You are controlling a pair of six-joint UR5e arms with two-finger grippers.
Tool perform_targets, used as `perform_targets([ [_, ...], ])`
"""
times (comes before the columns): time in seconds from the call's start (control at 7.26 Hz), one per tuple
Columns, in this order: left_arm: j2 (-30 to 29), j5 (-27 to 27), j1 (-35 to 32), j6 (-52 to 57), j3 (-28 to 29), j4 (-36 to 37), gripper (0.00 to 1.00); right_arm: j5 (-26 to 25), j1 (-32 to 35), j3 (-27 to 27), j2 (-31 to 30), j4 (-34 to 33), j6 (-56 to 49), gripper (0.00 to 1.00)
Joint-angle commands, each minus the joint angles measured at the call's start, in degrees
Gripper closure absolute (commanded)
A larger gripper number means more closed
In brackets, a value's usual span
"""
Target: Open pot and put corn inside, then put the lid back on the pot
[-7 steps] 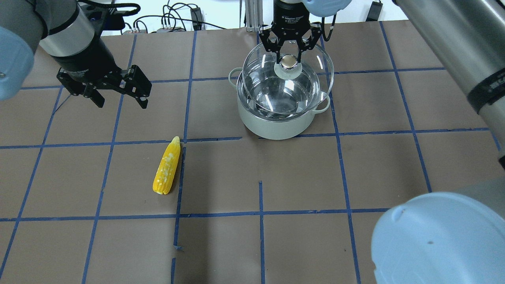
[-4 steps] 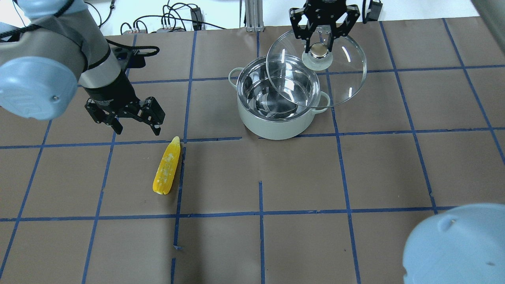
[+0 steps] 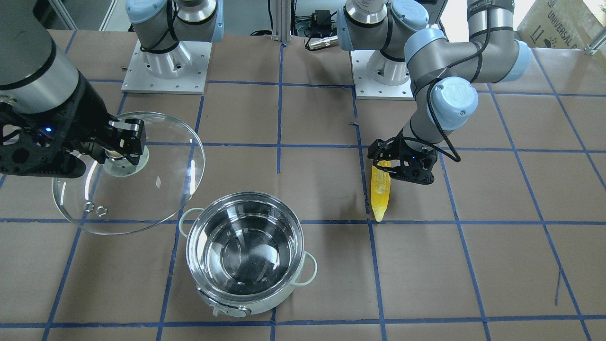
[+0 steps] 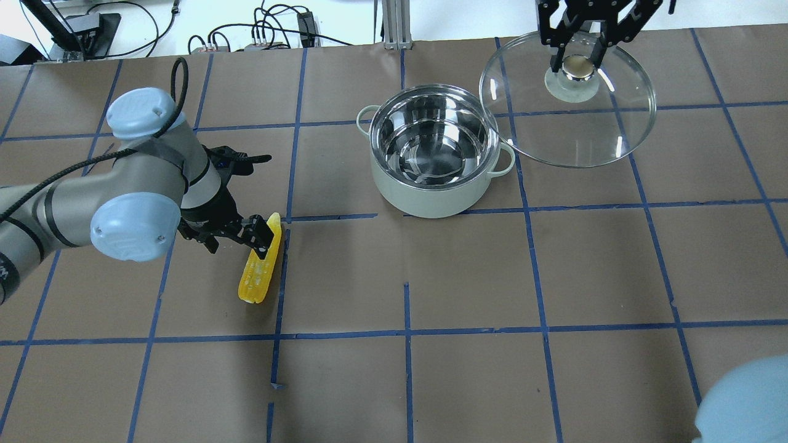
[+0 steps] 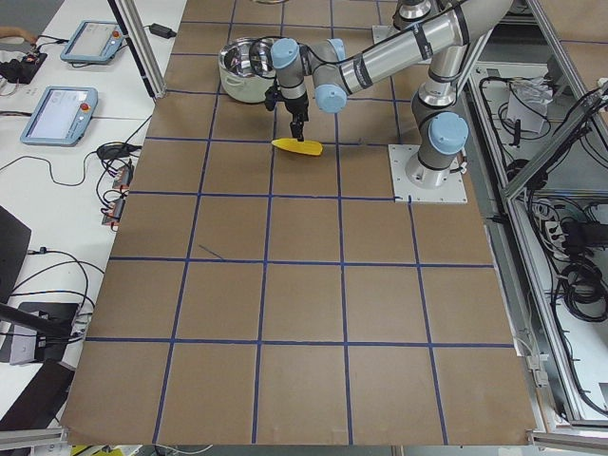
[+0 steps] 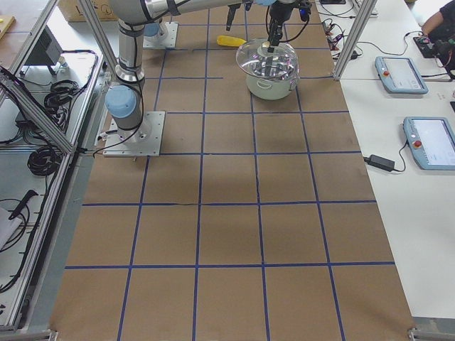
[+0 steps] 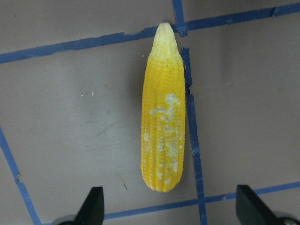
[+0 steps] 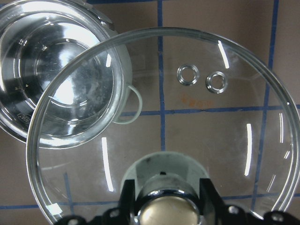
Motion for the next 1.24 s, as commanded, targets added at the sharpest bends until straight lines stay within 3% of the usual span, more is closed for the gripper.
perform_targets([
  [0.0,-4.14,0.27,-0.38,-0.21,-3.28,9.07,0.00,-0.16,-1.28,3.38,-2.38,0.77,-1.61,0.83],
  [0.41,-5.65,0.02,-0.74,-2.93,-4.42,9.17,0.01,-0.25,-1.46,5.24,-3.36,0.07,-2.59,0.83],
  [0.55,-5.65,0.27,-0.56,-2.85,-4.16,9.08,0.22,-0.25,-1.37,5.24,-3.36,0.24,-2.50,0.83],
  [0.69,-5.57,0.36,-0.56,-2.67,-3.98,9.08,0.55,-0.16,-1.37,5.33,-3.36,0.33,-2.50,0.83],
  [0.83,-5.48,0.19,-0.56,-2.24,-3.98,9.16,0.76,-0.16,-1.37,5.77,-3.53,0.33,-2.50,0.83],
  [0.96,-4.78,0.19,-0.56,-1.97,-3.63,9.25,0.89,-0.16,-1.37,6.64,-3.97,0.07,-2.41,0.83],
  [1.1,-3.64,-0.42,-0.82,-2.67,-1.89,8.99,0.90,-0.16,-1.37,6.74,-4.24,-0.11,-2.59,0.83],
])
